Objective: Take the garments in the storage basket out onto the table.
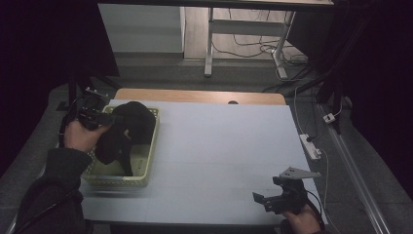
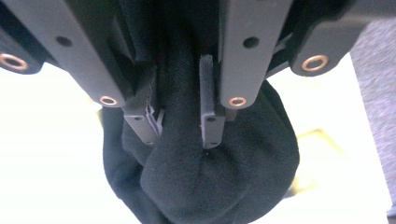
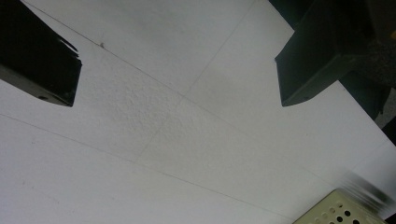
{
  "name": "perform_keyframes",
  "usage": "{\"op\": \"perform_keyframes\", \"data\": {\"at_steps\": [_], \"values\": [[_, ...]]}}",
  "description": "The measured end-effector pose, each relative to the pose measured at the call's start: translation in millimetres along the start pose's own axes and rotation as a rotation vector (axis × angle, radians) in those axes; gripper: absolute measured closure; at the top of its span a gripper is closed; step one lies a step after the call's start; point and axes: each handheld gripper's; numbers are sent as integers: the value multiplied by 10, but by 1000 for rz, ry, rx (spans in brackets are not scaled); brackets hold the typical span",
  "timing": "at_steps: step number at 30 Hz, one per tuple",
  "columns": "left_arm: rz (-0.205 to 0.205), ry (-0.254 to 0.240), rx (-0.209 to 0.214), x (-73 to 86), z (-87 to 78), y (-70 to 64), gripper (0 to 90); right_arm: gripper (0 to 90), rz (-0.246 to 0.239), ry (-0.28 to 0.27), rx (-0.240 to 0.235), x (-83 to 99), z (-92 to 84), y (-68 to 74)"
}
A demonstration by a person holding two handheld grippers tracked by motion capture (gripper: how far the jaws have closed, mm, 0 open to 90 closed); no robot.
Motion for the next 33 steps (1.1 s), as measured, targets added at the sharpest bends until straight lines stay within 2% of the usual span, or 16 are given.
{"op": "perform_keyframes", "data": {"at_steps": [8,17,27,33], "values": [[40,-58,38,-253,-234,-166,728,0,-3,-8,-4,3,-6,-4],[80,-106,70,-491,-393,-338,728,0,1,-10,-6,3,-10,-5],[121,-136,99,-710,-464,-540,728,0,4,-13,-5,4,-13,-11],[141,-160,158,-854,-469,-705,727,0,7,-16,-5,5,-14,-13]]}}
Point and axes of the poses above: each handheld gripper's, and its own axes: z roughly forward along the jaws, x roughly out of its underside, y roughly to its left, and after that the axes turned 3 degrees about z, right-handed
